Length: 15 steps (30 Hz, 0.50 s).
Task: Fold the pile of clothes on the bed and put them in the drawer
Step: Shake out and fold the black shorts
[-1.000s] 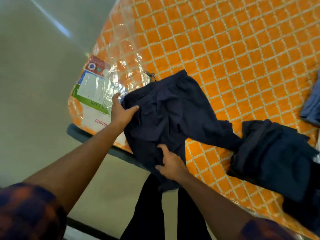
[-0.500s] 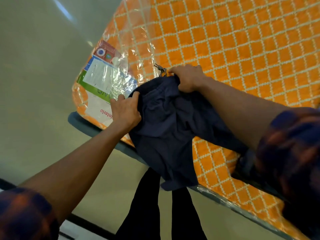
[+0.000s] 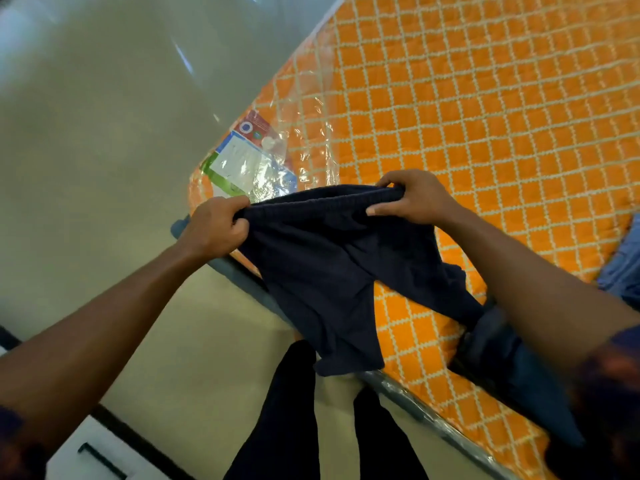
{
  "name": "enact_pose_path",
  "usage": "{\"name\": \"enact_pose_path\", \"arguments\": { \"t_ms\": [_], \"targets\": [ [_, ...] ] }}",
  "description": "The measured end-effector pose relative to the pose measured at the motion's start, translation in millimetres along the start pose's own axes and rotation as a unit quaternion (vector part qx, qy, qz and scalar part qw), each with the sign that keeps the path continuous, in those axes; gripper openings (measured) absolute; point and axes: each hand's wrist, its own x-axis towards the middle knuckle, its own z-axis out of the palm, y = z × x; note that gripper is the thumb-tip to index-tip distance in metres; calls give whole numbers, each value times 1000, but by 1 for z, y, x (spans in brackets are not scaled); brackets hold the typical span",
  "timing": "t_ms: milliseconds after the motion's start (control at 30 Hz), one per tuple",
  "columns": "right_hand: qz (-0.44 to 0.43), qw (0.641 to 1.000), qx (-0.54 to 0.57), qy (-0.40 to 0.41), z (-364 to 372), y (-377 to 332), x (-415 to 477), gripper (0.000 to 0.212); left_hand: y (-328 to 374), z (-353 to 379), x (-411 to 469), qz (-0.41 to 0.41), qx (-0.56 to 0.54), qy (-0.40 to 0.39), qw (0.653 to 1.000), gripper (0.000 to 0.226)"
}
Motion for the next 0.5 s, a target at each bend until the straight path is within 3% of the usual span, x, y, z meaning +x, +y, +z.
{"name": "enact_pose_path", "arguments": {
  "t_ms": [67, 167, 233, 367, 500],
  "targets": [
    [19, 997, 77, 0, -8, -14, -17, 29, 12, -16, -17, 32, 3, 36, 999, 12],
    [-6, 997, 72, 23, -28, -37, -48, 21, 38, -43, -59, 67, 38, 90, 993, 11],
    [-10, 988, 149, 43, -43, -53, -65, 25, 51, -56, -86, 42, 42, 154, 986, 13],
    [-45, 936, 347, 36, -60, -86, -107, 29, 73, -81, -140, -58, -31, 284, 957, 9],
    [-98, 906, 410, 28, -71, -127, -141, 24, 107, -112, -201, -58, -50, 373, 925, 11]
  ]
}}
